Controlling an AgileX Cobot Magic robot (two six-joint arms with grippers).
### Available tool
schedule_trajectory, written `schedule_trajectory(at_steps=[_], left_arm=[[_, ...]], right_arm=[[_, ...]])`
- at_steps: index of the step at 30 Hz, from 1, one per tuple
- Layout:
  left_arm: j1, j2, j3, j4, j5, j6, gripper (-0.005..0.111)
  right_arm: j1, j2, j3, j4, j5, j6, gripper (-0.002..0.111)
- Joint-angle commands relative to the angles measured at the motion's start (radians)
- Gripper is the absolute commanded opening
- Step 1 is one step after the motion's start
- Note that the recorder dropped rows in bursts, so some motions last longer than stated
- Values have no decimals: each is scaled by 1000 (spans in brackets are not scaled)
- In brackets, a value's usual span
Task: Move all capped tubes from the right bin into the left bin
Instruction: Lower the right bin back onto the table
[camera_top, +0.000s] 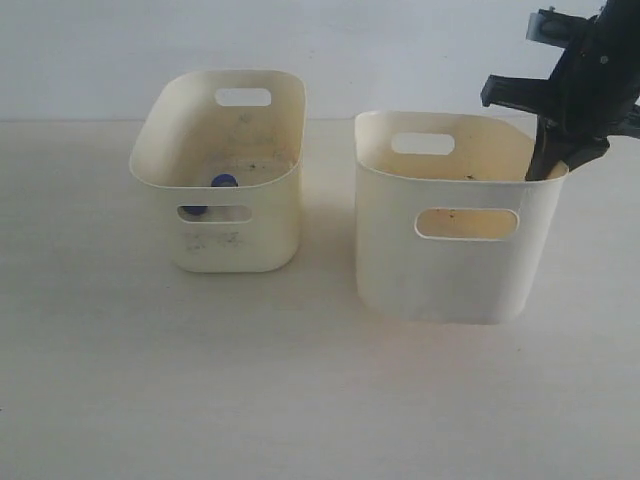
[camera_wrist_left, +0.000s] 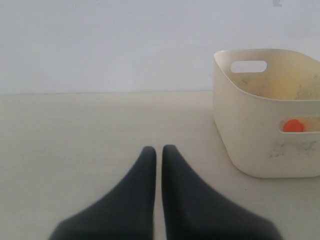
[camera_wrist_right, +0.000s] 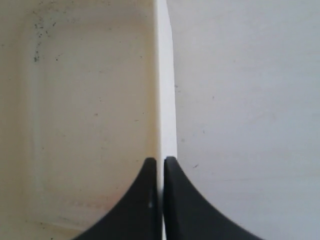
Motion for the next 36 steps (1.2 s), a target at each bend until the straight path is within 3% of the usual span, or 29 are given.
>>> schedule_trajectory(at_steps=[1, 9, 12, 16, 20, 23, 26, 36], left_arm=[[0, 0, -4, -6, -4, -10, 4], [0, 0, -4, -6, -4, -10, 4], [0, 0, -4, -6, -4, -10, 4], [0, 0, -4, -6, -4, -10, 4], [0, 0, -4, -6, -4, -10, 4], [0, 0, -4, -6, -4, -10, 4], [0, 0, -4, -6, -4, -10, 4], [0, 0, -4, -6, -4, -10, 4]], right_arm=[[-15, -3, -3, 152, -35, -49, 0], [-41, -19, -3, 91, -35, 2, 0], [-47, -23, -3, 180, -35, -182, 0], [-73, -38, -3, 77, -35, 43, 0], [-88, -51, -7, 211, -35, -120, 0], [-93, -54, -7, 155, -52, -30, 0], [-90, -54, -14, 173, -41, -155, 0], [-90, -54, -12, 54, -215, -195, 0]])
